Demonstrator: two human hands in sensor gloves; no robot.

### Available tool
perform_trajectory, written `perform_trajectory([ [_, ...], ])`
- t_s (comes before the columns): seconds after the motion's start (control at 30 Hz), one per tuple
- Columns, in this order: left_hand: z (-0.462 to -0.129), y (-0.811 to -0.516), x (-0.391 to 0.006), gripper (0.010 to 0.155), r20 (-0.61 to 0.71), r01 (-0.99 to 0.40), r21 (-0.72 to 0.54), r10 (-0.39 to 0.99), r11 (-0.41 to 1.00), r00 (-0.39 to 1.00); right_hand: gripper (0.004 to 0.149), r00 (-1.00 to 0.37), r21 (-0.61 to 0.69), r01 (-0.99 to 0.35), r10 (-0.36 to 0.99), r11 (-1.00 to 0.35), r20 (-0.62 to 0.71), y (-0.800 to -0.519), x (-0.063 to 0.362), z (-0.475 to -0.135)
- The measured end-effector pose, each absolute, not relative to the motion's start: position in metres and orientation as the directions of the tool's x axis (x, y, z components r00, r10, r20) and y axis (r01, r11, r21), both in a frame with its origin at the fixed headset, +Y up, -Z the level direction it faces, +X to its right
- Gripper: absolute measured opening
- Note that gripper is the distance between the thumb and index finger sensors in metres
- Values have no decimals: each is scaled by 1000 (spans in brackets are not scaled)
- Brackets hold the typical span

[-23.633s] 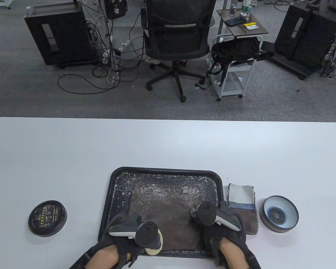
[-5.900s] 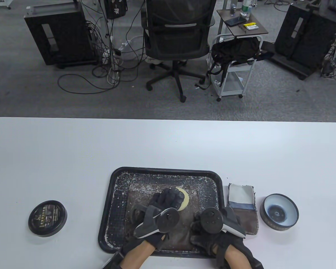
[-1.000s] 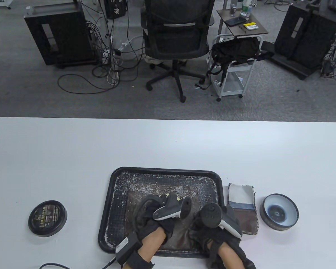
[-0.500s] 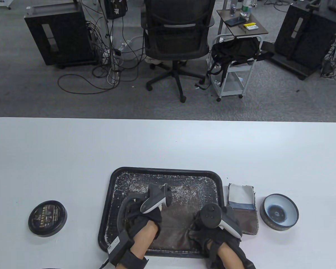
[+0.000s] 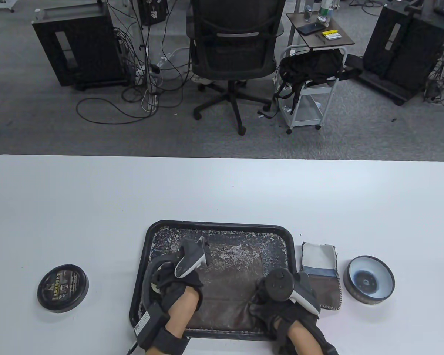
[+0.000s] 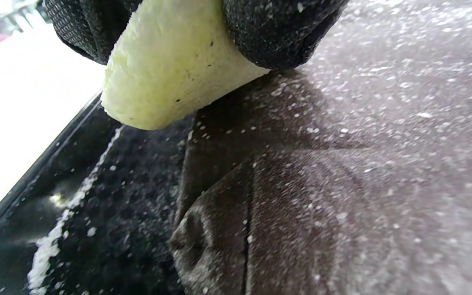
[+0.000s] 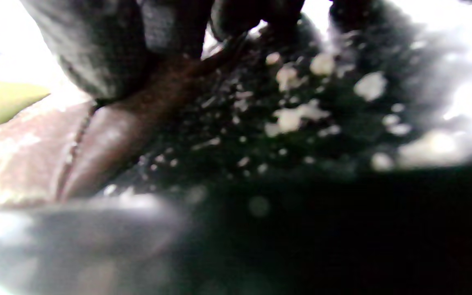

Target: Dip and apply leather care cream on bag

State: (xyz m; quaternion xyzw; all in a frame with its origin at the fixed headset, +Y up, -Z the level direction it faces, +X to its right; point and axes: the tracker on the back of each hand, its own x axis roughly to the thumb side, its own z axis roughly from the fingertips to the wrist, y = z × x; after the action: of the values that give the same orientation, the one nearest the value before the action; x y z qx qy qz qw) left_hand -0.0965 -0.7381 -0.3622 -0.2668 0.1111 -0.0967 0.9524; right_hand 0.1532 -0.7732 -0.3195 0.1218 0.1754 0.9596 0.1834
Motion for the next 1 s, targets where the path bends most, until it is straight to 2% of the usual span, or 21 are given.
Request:
perform_trajectory([
  [0.07, -362, -739, -95, 60, -152, 137, -530, -253, 837, 955, 35, -902, 382, -310, 396, -871, 169, -773, 153, -320],
  [0.23, -359, -738, -80, 60, -69, 276, -520, -361, 809, 930, 36, -896, 394, -324, 412, -860, 163, -773, 155, -321],
  [0.37, -355, -736, -63, 58, 10, 261, -477, -292, 839, 956, 36, -903, 381, -310, 395, -871, 168, -773, 156, -321],
  [0.53, -350, -740, -41, 58, 87, 324, -428, -319, 844, 944, 36, -911, 380, -295, 377, -877, 164, -774, 155, -321],
  [0.6, -349, -741, -32, 58, 121, 265, -405, -236, 875, 964, 37, -914, 380, -290, 371, -879, 162, -773, 155, -321],
  [0.73, -344, -742, -12, 58, 212, 299, -355, -235, 886, 949, 47, -926, 380, -272, 349, -884, 148, -774, 154, -320],
  [1.0, -337, -744, 13, 59, 333, 253, -334, -138, 908, 933, 78, -936, 373, -272, 333, -887, 110, -773, 154, -319],
])
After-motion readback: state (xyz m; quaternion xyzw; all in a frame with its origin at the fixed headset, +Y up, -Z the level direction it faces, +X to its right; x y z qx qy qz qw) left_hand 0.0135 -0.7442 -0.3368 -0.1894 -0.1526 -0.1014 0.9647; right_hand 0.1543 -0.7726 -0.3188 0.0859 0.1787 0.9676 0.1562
